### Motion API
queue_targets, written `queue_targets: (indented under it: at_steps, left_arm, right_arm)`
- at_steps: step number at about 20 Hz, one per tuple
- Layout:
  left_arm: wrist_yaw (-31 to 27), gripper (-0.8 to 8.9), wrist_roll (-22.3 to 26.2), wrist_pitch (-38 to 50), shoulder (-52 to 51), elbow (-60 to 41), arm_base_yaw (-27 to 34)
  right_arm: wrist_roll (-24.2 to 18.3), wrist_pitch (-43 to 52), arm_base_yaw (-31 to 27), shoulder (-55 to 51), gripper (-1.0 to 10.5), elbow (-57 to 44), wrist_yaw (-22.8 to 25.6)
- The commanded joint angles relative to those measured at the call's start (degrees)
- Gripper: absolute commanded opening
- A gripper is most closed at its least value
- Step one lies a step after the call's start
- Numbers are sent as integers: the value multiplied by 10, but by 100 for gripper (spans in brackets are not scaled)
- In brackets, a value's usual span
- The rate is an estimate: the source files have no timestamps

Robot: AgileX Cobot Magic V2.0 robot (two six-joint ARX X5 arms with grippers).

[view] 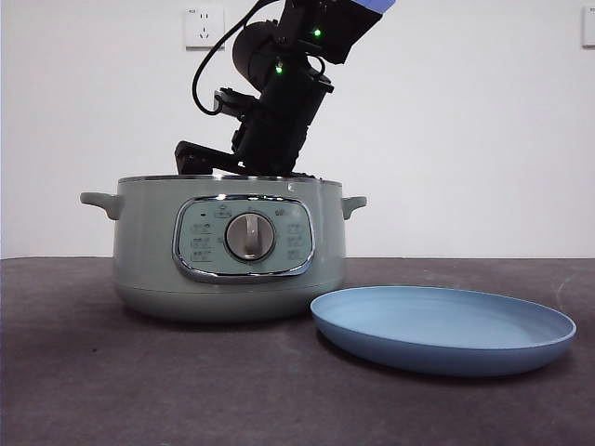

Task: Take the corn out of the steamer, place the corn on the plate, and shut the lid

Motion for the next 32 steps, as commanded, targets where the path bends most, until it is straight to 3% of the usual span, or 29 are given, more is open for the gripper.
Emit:
queue_targets:
  at_steps: [1,10,11,15,19,22,27,32]
  left_arm:
    - [0,-8,3,25,-4,8,1]
    - [-14,-8,3,23,-4,8,1]
    - [-14,-8,3,23,-4,8,1]
    - [-14,-8,3,18,-4,8,0]
    - [-14,-8,3,17,-4,8,0]
    - [-14,-8,3,23,-4,8,0]
    - [-13,-8,2,38,-4,8,0]
    - [-12,-8,2,38,-4,8,0]
  right_arm:
    - [-1,8,3,6,593,1,2]
    - [-1,7,10,36,528,1,13]
    - [-3,9,12,36,463,1,28]
    - [-6,20,14,36,-24,1,32]
    - [-5,43,19,16,-12,2,30]
    - [-6,35,20,-55,-12,3,31]
    - [-53,-113,18,-226,-12,3,66]
    - [-72,-210,-6,-305,-13,1,79]
